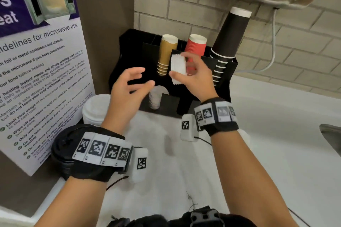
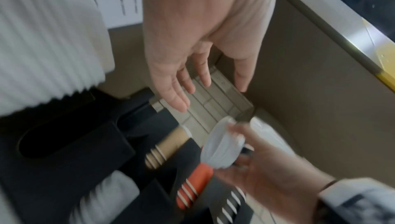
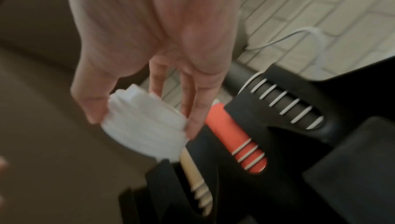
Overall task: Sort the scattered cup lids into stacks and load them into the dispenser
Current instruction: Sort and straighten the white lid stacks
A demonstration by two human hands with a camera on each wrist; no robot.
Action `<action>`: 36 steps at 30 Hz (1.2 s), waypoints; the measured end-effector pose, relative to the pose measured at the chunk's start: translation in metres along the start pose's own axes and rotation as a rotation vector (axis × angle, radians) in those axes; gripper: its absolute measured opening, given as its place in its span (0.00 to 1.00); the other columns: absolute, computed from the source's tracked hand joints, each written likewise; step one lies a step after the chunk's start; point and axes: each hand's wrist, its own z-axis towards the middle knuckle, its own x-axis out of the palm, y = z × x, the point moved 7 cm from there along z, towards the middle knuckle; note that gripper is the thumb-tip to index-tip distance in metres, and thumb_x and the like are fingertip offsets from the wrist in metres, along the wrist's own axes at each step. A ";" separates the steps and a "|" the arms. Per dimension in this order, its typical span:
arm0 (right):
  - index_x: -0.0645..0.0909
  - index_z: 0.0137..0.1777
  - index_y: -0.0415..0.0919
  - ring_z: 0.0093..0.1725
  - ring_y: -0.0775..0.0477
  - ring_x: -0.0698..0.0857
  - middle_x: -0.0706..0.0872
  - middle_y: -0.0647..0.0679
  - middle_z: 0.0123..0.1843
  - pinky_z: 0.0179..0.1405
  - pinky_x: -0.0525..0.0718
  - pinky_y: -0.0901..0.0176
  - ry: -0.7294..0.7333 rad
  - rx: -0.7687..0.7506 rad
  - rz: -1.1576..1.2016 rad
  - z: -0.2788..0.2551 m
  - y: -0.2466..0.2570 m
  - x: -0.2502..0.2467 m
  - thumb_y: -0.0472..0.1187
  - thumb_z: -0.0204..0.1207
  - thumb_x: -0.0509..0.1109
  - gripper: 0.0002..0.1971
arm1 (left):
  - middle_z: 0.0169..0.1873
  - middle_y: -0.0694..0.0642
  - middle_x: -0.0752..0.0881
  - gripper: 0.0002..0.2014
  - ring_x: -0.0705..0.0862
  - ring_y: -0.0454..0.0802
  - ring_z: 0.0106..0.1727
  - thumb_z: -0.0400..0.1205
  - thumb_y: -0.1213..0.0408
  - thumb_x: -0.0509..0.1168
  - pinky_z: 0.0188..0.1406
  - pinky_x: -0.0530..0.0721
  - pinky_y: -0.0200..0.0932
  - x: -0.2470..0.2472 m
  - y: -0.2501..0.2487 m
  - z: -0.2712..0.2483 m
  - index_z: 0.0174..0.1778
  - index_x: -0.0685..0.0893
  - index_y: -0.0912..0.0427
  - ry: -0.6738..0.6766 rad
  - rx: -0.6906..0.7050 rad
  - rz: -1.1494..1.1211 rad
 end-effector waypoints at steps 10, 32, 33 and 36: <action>0.73 0.66 0.39 0.58 0.34 0.83 0.81 0.38 0.60 0.56 0.83 0.43 0.421 0.006 -0.793 0.036 -0.031 0.097 0.44 0.62 0.82 0.34 | 0.41 0.43 0.83 0.09 0.85 0.43 0.45 0.83 0.68 0.65 0.43 0.83 0.35 -0.022 -0.006 0.006 0.48 0.85 0.47 -0.094 -0.021 -0.117; 0.70 0.76 0.43 0.72 0.40 0.70 0.73 0.43 0.72 0.72 0.65 0.43 0.640 0.006 -1.347 0.022 -0.066 0.145 0.51 0.70 0.76 0.35 | 0.42 0.43 0.83 0.09 0.84 0.42 0.44 0.83 0.68 0.65 0.41 0.83 0.34 -0.019 -0.007 0.004 0.48 0.85 0.47 -0.096 -0.033 -0.101; 0.69 0.76 0.43 0.74 0.40 0.68 0.72 0.43 0.73 0.73 0.63 0.43 0.669 0.015 -1.342 0.020 -0.066 0.144 0.55 0.69 0.75 0.37 | 0.42 0.42 0.83 0.09 0.84 0.41 0.44 0.83 0.67 0.65 0.40 0.83 0.34 -0.018 -0.008 0.003 0.48 0.85 0.47 -0.089 -0.035 -0.102; 0.69 0.75 0.39 0.73 0.39 0.66 0.72 0.42 0.71 0.71 0.66 0.47 0.625 0.015 -1.164 0.013 -0.050 0.127 0.62 0.67 0.74 0.42 | 0.40 0.40 0.84 0.09 0.84 0.41 0.44 0.84 0.67 0.65 0.40 0.84 0.34 -0.013 -0.010 0.000 0.47 0.85 0.46 -0.049 -0.043 -0.101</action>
